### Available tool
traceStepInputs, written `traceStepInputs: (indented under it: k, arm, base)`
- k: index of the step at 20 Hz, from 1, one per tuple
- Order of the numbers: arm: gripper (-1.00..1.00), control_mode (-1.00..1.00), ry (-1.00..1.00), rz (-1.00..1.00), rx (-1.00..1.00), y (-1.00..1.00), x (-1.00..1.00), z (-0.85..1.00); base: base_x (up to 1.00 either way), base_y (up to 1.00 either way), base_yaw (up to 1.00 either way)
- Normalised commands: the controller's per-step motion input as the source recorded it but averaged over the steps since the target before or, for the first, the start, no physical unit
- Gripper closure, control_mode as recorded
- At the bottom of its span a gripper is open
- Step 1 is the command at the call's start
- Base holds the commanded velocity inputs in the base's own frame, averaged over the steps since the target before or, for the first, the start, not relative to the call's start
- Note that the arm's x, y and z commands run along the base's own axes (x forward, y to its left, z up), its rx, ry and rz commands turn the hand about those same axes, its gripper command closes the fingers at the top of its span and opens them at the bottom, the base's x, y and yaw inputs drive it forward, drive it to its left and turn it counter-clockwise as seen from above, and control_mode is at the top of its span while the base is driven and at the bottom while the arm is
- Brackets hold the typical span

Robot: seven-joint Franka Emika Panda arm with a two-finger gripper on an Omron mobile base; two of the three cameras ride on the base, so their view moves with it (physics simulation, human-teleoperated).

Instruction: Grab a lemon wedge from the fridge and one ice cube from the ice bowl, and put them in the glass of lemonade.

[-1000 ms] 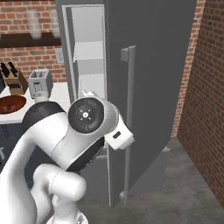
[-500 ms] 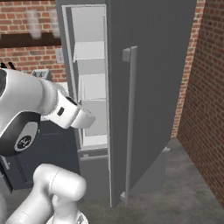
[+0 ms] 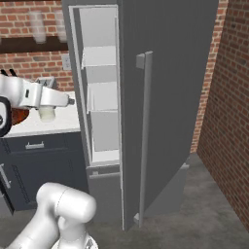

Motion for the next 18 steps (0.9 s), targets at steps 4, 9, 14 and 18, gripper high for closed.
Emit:
traceStepInputs:
  k: [4,9,14,18]
  arm:
    - [-1.00,-1.00,0.50,-0.09,-0.60,0.09,1.00,-0.02]
    - [-1.00,-1.00,0.41,-0.18,-0.45,-0.01,0.93,-0.08]
    - [-1.00,-1.00,0.10,-0.22,-0.06,-0.28,0.16,-0.23]
    - [-1.00,-1.00,0.04,-0.19,0.00,-0.48,0.01,-0.35]
  base:
    - [0.00,0.00,0.00]
    - [0.00,0.00,0.00]
    - [0.00,0.00,0.00]
    - [0.00,0.00,0.00]
